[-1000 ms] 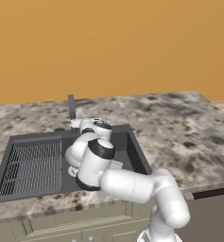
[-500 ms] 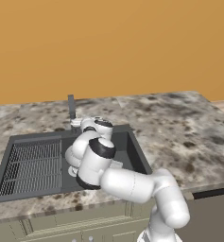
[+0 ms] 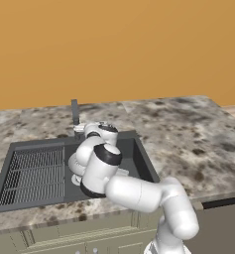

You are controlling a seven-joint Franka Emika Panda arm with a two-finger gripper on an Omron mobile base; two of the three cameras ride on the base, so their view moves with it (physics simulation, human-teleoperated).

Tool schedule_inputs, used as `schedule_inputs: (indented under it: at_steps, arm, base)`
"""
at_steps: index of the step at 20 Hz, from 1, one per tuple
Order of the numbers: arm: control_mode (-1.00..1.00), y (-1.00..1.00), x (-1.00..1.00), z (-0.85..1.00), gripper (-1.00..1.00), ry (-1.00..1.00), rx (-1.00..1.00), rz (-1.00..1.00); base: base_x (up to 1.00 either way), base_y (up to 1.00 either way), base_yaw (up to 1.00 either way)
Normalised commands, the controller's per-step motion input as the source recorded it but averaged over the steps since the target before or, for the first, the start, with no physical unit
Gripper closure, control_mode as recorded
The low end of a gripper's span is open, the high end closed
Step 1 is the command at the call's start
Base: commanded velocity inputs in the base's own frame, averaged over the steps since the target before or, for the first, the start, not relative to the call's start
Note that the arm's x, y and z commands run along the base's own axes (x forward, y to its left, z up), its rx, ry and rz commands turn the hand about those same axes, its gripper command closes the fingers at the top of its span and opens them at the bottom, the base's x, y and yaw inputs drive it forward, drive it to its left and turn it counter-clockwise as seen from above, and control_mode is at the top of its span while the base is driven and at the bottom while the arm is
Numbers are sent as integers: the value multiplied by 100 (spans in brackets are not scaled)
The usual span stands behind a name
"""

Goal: Pick the tupperware and colander and place them in the sink. Then turn on the water.

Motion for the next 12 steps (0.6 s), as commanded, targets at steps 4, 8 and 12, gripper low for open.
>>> schedule_inputs:
  at_steps: [4,8,12]
  arm:
    - [-100,2,10,0,-100,0,0,0]
    - [-100,-1,6,0,-100,0,0,0]
    - [-100,-3,5,0,-100,0,0,0]
  base:
    - [0,0,0]
    - [0,0,0]
    - [0,0,0]
